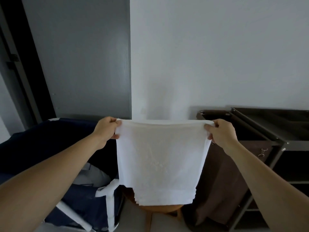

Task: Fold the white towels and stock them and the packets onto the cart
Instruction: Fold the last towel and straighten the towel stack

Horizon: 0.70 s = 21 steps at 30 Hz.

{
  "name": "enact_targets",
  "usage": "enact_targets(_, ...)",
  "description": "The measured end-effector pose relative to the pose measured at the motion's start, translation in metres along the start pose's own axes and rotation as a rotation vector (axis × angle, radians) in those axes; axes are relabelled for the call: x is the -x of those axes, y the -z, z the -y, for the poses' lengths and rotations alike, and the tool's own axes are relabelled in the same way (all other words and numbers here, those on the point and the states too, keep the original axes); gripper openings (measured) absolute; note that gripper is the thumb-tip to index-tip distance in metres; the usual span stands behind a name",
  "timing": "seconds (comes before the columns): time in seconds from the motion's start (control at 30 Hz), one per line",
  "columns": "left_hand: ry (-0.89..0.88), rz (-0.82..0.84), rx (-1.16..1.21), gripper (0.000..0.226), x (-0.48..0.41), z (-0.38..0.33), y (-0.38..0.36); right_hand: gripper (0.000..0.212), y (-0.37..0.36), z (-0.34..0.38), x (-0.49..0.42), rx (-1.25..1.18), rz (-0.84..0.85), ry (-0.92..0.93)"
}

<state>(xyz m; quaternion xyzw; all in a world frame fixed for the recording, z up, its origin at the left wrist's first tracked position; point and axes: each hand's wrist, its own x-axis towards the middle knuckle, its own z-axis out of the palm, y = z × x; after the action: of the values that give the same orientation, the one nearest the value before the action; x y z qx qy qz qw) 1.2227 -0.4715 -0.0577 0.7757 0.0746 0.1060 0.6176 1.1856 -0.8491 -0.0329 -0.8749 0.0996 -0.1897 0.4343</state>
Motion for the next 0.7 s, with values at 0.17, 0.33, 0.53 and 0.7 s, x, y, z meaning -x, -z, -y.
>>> enact_targets(0.17,0.080,0.079,-0.118,0.015,-0.022,0.034,-0.004,0.014,-0.011,-0.025,-0.015,0.014,0.176,-0.058)
enact_targets(0.33,0.156,0.099,-0.116,0.015,-0.075,0.071,-0.038,0.009,-0.060,-0.067,-0.064,-0.039,0.271,-0.192)
enact_targets(0.53,0.293,0.120,-0.231,0.013,-0.164,0.145,-0.101,0.007,-0.151,-0.149,-0.156,-0.120,0.358,-0.432)
enact_targets(0.7,0.444,0.104,-0.388,0.014,-0.224,0.219,-0.164,0.010,-0.228,-0.224,-0.199,-0.126,0.414,-0.587)
